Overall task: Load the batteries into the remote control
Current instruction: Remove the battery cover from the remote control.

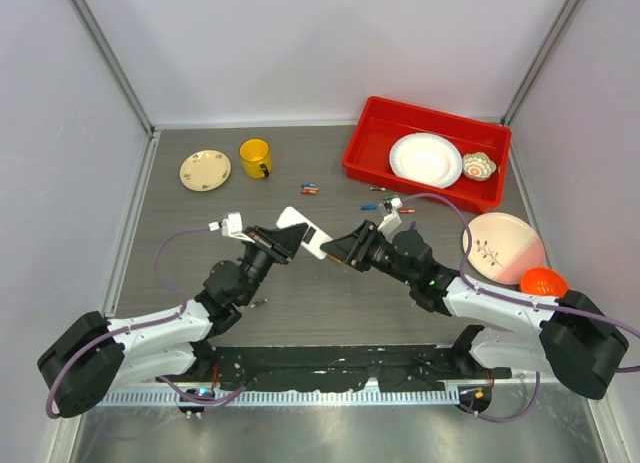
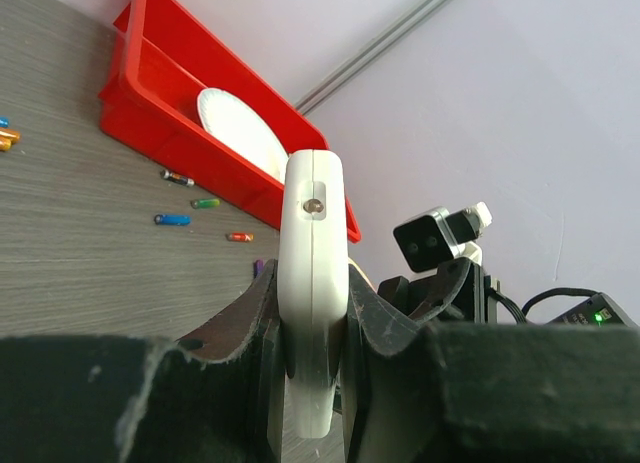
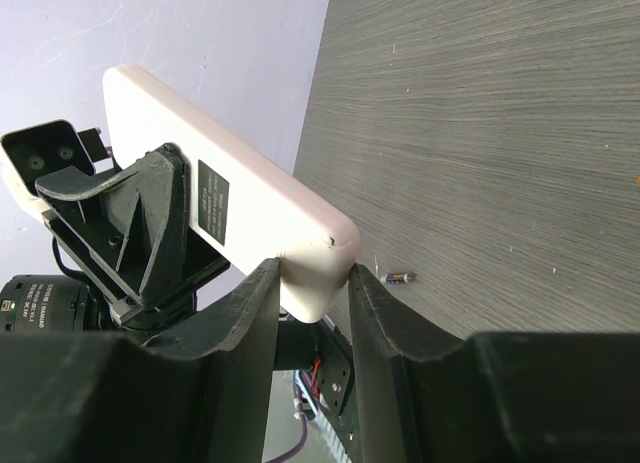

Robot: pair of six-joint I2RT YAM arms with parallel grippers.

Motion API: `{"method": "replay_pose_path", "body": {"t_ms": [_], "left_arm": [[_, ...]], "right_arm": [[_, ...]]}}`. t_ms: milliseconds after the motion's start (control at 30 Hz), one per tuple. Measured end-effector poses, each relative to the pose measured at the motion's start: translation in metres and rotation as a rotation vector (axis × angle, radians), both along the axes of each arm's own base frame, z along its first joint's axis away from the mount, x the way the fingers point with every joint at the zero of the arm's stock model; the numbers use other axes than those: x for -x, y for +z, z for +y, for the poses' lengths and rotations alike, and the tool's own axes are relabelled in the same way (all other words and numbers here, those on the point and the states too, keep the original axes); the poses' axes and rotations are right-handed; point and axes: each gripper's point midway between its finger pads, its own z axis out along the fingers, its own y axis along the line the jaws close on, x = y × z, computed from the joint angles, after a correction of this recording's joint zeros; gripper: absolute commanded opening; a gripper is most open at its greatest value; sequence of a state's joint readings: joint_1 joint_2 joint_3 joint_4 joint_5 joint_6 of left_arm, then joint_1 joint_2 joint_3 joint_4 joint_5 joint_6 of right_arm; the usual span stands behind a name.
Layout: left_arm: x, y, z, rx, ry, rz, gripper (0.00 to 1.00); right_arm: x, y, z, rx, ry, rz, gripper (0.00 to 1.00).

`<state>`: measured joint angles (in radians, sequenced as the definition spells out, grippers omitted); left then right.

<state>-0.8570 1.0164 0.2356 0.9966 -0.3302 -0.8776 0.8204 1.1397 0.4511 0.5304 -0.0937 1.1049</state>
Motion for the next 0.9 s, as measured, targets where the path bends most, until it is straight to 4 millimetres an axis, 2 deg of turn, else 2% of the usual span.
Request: {"method": "replay_pose_path", "body": {"t_ms": [200, 267, 300, 333, 400, 433, 533, 700, 900], "left_arm": [[0.0002, 0.0010, 0.0019, 0.004, 0.005, -0.003, 0.00], [0.0005, 0.0014, 0.0023, 0.005, 0.005, -0.004, 0.00], [0.0007, 0.0021, 0.0025, 0.007, 0.005, -0.005, 0.00], [0.0007, 0.0023, 0.0025, 0.007, 0.005, -0.005, 0.00], [0.0010, 0.0026, 0.0023, 0.009, 0.003, -0.006, 0.00], [0.0011, 0.0029, 0.0023, 0.009, 0.002, -0.007, 0.00], [0.0012, 0.0031, 0.0022, 0.011, 0.001, -0.006, 0.00], [0.0013, 0.0030, 0.0022, 0.012, 0.001, -0.006, 0.00], [0.0023, 0.0034, 0.0010, 0.013, -0.008, -0.007, 0.00]], "right_arm": [[0.0005, 0.0005, 0.0001, -0.001, 0.003, -0.001, 0.34], [0.0007, 0.0012, -0.0001, -0.002, 0.003, -0.003, 0.40], [0.0006, 0.0019, -0.0004, -0.004, 0.002, -0.004, 0.50], [0.0002, 0.0029, -0.0009, -0.005, 0.001, -0.008, 0.55], [-0.0001, 0.0040, -0.0015, -0.007, -0.001, -0.010, 0.62], [-0.0003, 0.0044, -0.0018, -0.008, -0.002, -0.010, 0.63], [-0.0009, 0.0054, -0.0024, -0.010, -0.005, -0.013, 0.63], [-0.0008, 0.0054, -0.0024, -0.009, -0.004, -0.014, 0.55], [-0.0018, 0.0033, -0.0012, -0.008, -0.004, -0.011, 0.52]]}}
